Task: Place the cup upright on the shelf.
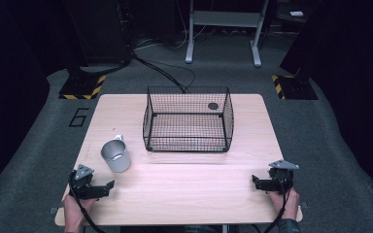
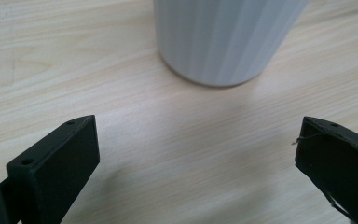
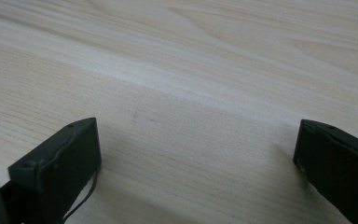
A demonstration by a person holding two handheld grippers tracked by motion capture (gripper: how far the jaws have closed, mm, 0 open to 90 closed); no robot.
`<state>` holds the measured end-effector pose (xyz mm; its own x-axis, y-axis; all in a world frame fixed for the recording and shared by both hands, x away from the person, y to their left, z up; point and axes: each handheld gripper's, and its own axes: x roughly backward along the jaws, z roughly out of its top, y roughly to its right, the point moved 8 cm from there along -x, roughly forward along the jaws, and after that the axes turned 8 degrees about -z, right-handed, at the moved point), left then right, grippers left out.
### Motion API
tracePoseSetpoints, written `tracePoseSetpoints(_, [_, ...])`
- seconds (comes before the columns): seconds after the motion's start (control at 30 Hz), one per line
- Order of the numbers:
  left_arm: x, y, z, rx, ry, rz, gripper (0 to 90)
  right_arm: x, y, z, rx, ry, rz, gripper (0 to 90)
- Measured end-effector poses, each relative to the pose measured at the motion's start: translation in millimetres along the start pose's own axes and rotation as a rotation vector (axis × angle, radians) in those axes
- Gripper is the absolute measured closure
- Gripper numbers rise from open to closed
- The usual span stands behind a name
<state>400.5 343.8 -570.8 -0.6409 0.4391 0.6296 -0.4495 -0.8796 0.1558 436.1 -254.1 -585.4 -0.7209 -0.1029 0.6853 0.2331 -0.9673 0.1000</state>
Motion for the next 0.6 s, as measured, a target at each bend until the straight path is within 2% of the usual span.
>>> tracePoseSetpoints(0.03, [1.2, 3.3, 3.7, 0.003, 0.012, -0.016, 0.0, 0.1, -0.1, -0.1, 0.003, 0.001, 0.001, 0.4])
tracePoseSetpoints(0.13, [6.2, 8.9, 12.7, 0.001, 0.03, -0.028, 0.0, 0.3, 0.0, -0.3, 0.004, 0.0, 0.001, 0.5])
tracePoseSetpoints(0.33, [13.5, 15.2, 27.2, -0.009, 0.057, -0.031, 0.0, 0.2, 0.1, -0.2, 0.005, 0.0, 0.001, 0.5])
tracePoseSetpoints(0.37, [15.0, 17.2, 33.5, -0.017, 0.066, -0.032, 0.0, 0.1, 0.2, -0.2, 0.006, 0.001, 0.002, 0.6])
tracePoseSetpoints(0.6, [15.4, 20.8, 50.0, -0.032, 0.081, -0.019, 0.0, 0.3, 0.1, -0.3, 0.005, 0.0, 0.003, 0.9])
